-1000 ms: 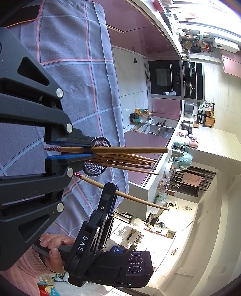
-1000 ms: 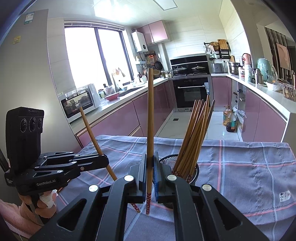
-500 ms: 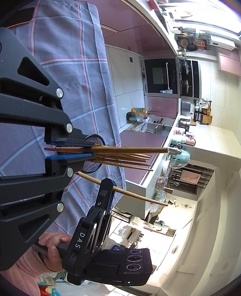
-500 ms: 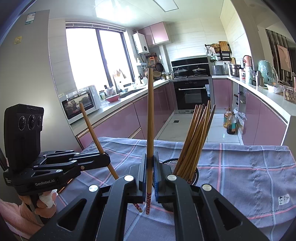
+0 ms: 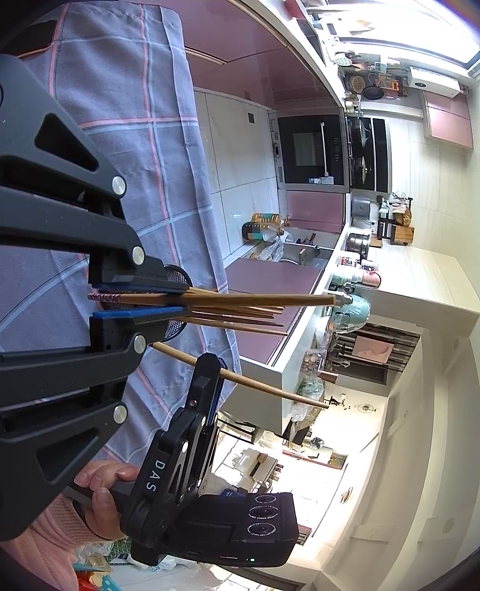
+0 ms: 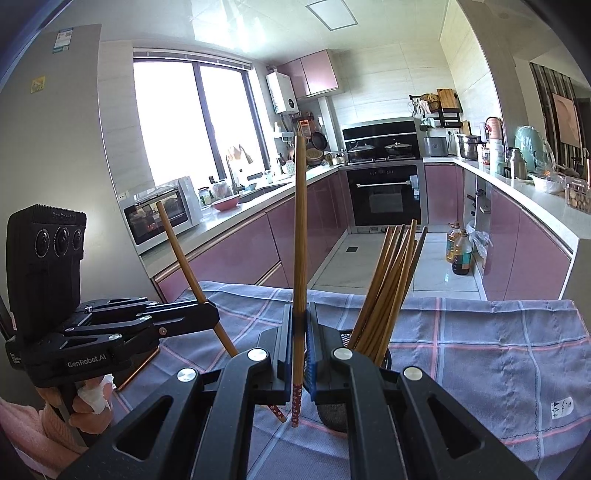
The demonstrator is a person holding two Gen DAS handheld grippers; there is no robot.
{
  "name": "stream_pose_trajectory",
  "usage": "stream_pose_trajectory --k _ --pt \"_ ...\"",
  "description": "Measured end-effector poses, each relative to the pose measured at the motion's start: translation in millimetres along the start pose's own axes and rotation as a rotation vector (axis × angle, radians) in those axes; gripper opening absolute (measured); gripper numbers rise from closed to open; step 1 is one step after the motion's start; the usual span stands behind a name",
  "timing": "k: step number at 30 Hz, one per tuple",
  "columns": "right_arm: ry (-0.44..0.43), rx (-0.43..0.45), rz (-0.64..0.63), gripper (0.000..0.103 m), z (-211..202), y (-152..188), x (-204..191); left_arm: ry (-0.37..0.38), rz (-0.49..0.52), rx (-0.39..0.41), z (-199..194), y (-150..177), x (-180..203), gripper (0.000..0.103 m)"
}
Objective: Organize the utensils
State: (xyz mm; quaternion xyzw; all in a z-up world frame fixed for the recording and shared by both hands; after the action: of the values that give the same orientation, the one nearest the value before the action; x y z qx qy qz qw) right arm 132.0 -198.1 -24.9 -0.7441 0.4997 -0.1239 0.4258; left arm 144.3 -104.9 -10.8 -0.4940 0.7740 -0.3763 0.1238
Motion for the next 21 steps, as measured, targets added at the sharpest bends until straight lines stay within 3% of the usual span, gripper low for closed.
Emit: stream_pose_trajectory --k 21 --pt "0.014 0.051 -0.029 0.006 -8.9 -17.7 -1.6 0.002 0.024 0.072 -16.7 -16.1 8.3 0.008"
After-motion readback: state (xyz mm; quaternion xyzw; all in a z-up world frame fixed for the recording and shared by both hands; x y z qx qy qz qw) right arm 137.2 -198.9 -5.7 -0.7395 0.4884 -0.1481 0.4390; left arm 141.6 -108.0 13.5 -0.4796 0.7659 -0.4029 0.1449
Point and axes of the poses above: each gripper's, at about its wrist camera, not at the fingertips, and z roughly the way its jaws point, x to its right, y to its underside, the point moved 5 cm from there along z, roughly the way its jaws point, and after that the axes turned 15 degrees about -x, right-handed, at the moved point
